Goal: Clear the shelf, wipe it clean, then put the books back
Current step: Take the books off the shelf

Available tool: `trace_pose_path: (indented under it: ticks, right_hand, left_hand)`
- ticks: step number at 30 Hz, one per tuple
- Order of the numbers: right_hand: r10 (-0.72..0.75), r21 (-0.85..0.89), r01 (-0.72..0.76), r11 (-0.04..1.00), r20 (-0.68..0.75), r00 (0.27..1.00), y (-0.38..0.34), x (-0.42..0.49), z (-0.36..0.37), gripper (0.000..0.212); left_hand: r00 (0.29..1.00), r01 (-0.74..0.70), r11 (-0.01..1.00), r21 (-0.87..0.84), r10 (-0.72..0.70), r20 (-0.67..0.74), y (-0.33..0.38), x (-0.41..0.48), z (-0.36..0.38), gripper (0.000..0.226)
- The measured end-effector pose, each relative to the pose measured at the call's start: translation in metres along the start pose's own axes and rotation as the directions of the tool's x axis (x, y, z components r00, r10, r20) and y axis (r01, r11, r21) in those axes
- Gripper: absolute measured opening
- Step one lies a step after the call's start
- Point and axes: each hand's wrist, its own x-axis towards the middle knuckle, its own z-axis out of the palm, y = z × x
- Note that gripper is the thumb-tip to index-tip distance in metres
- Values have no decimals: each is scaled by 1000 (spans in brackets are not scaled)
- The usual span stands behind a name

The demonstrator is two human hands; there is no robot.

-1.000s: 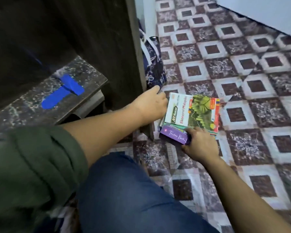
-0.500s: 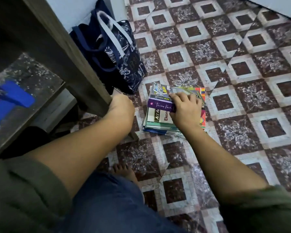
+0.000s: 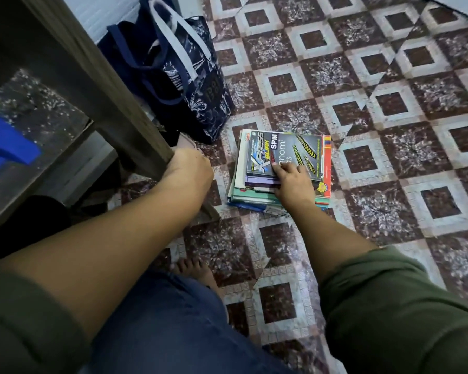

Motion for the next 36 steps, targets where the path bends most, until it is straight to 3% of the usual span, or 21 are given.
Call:
trace_pose_path:
  ticks: [4,7,9,11,14,17,20,23,29,31,36]
  right_hand:
    - [0,-26,6,1000,223,975,-23,-12,-32,69]
    - [-92,7,94,996,278,956,-57,-41,-66,63]
    - [-206,59,197,979,260,943,-86,-67,-89,58]
    - [-329,96,315,944,216,919,-118,-91,-113,53]
    - [-491,121,478,870,125,862,-172,-122,-147,49]
    - [-657,125,647,752,65,751,-236,-154,-174,46]
    - [-807,133,799,587,19,590,-304,-195,-191,45]
    - [-900,98,895,436,13,437,-368,-230,-198,43]
    - [-974,64,972,226,-1,227,-474,-287,-196,39]
    - [-983,59,981,183,7,183,-501,-299,-193,40]
    - [-993,42,994,104,-51,106,-559,-321,-189,70]
  left_hand:
    - [952,-244,970,-2,239,-192,0,-16,16,24]
    - [789,-416,909,29,377,-485,-7,-43,43,14]
    - [732,-397,910,-118,236,-639,-22,-72,61,12]
    - [759,-274,899,-341,-15,-650,-37,-105,88,12]
    - [777,3,755,-655,-414,-474,-65,-172,133,26]
    - [689,228,528,-818,-681,-247,-89,-249,183,36]
    - [545,406,352,-843,-834,-86,-108,-324,225,41]
    - [356,527,210,-823,-935,-11,-128,-398,249,44]
    - [25,670,-31,-741,-998,64,-131,-506,285,73]
    - [-1,712,-103,-695,-989,145,-124,-521,299,86]
    - [108,694,-72,-716,-974,202,-123,-531,325,104]
